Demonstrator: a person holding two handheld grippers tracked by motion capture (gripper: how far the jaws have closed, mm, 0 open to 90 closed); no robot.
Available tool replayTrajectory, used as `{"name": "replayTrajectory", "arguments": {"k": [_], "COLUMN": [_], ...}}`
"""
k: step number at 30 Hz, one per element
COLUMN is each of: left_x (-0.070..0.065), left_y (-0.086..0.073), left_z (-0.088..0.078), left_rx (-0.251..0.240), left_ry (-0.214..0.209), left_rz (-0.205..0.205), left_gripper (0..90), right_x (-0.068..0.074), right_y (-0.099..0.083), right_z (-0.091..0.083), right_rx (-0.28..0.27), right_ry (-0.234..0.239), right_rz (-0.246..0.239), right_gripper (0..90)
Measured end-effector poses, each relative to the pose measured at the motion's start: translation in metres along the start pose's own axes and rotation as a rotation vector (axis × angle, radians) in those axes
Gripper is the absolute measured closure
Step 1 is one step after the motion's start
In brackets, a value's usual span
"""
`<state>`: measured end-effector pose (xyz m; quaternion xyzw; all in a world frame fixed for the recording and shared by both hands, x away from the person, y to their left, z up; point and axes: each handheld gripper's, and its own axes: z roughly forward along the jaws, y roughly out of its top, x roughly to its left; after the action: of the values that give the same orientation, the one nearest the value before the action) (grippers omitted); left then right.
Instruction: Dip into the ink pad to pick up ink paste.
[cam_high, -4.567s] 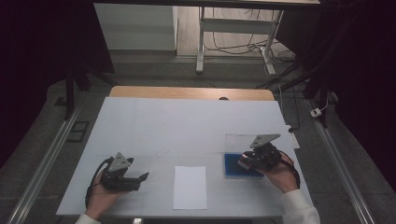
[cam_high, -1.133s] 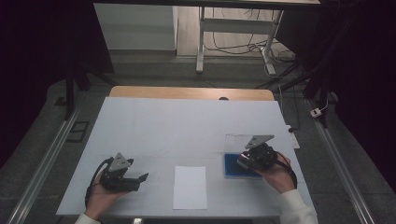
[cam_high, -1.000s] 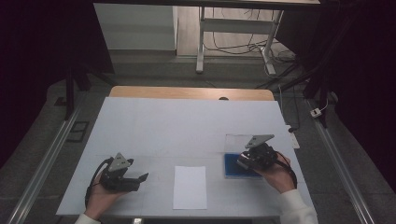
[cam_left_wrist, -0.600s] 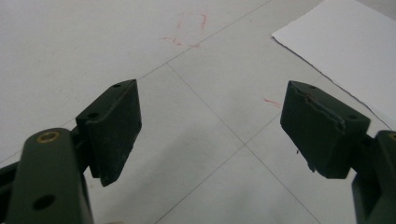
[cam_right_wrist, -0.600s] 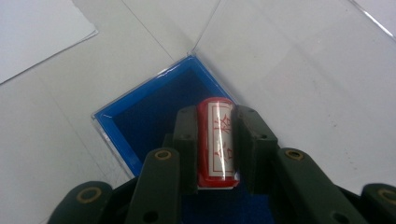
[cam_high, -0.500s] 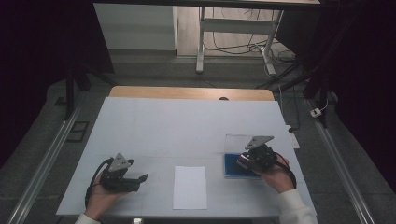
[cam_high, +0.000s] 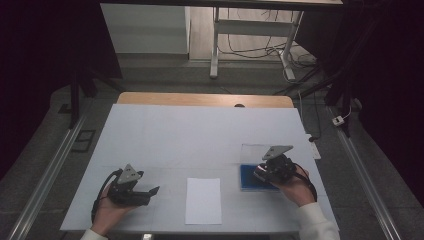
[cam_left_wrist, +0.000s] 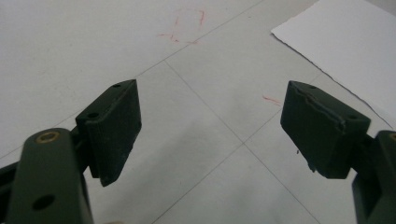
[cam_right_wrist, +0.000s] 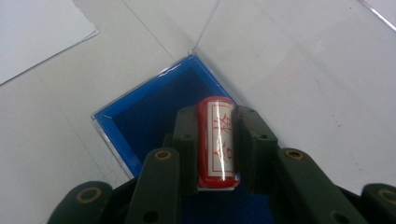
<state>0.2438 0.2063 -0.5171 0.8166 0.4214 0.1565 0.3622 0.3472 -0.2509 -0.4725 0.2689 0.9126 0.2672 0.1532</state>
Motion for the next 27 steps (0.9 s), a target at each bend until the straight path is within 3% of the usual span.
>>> {"name": "replayTrajectory", "arguments": {"k": [13, 19, 27], "left_x": [0.001, 0.003, 0.002], "left_y": [0.000, -0.001, -0.001], "left_z": [-0.002, -0.002, -0.003], "left_rx": [-0.008, -0.008, -0.012], "left_ry": [-0.004, -0.004, -0.001], "left_rz": [0.005, 0.006, 0.002], "left_gripper": [20.8, 20.8, 20.8], "right_x": [0.000, -0.006, -0.006], "right_y": [-0.001, -0.004, -0.002], "right_z": [-0.002, -0.022, -0.039], "right_rx": [-0.013, -0.131, -0.179], "right_ry": [-0.001, 0.005, 0.001], "right_rz": [0.006, 0.052, 0.056], "right_gripper": [70.7, 70.6, 70.5]}}
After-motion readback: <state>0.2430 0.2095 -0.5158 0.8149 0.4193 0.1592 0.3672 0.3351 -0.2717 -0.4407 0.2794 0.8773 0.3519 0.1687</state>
